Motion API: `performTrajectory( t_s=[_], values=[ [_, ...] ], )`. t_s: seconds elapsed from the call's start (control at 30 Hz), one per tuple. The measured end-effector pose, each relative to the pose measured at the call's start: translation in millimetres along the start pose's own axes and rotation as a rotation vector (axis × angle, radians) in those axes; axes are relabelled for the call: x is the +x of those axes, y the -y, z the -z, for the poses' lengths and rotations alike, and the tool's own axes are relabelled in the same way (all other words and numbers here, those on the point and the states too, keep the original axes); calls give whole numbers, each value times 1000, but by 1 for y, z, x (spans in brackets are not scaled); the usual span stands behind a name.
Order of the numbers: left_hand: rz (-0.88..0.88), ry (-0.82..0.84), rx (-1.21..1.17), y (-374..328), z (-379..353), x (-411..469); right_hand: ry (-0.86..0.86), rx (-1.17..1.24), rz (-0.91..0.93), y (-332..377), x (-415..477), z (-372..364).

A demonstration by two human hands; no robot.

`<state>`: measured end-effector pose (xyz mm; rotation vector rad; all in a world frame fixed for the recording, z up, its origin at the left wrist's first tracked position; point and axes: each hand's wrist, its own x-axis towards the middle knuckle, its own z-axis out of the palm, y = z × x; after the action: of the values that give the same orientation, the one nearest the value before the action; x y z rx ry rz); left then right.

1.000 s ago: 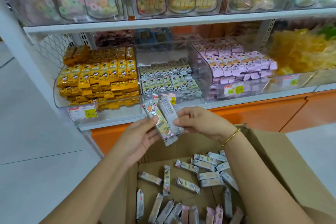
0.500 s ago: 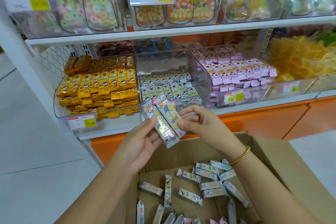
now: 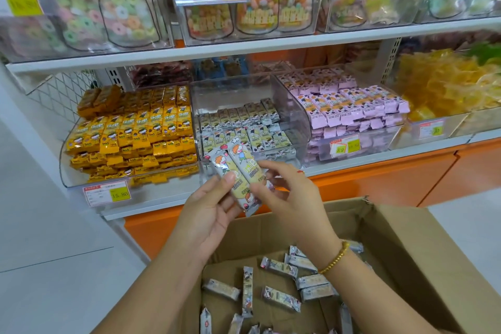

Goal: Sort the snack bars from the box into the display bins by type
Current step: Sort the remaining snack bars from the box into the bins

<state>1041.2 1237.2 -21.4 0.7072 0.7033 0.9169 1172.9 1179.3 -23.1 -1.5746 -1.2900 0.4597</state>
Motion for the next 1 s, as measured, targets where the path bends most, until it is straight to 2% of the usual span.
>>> performTrajectory(
  t_s=[0.13, 0.27, 0.33, 0.37, 0.4, 0.47, 0.5, 0.57, 0.67, 0.77, 0.9, 1.0],
  values=[
    [-16, -38, 51, 3, -15, 13, 23, -287, 38, -1, 3, -3],
    [-10, -10, 59, 2, -33, 32, -78, -381, 65, -6, 23, 0],
    [-29, 12, 161, -3, -42, 50, -139, -413, 71, -9, 41, 10],
    [-67, 6, 300, -6, -45, 62, -162, -444, 62, -11, 52, 15],
    [-141, -7, 550, -9, -46, 77, -177, -489, 40, -14, 64, 20],
    [-316, 31, 1214, -19, -47, 109, -195, -595, -21, -18, 87, 30],
    [-343, 104, 1459, -23, -48, 126, -200, -641, -47, -18, 97, 33],
    [-280, 265, 1669, -28, -51, 156, -192, -719, -57, -17, 113, 33],
    [-145, 438, 1837, -27, -53, 184, -140, -844, -27, -18, 130, 26],
    [-31, 525, 1962, -26, -44, 201, -38, -1036, 17, -25, 140, 18],
    [38, 563, 1925, -29, -34, 209, 67, -1198, 79, -34, 148, 9],
    [60, 588, 1918, -30, -33, 212, 133, -1265, 55, -35, 162, 0]
  ],
)
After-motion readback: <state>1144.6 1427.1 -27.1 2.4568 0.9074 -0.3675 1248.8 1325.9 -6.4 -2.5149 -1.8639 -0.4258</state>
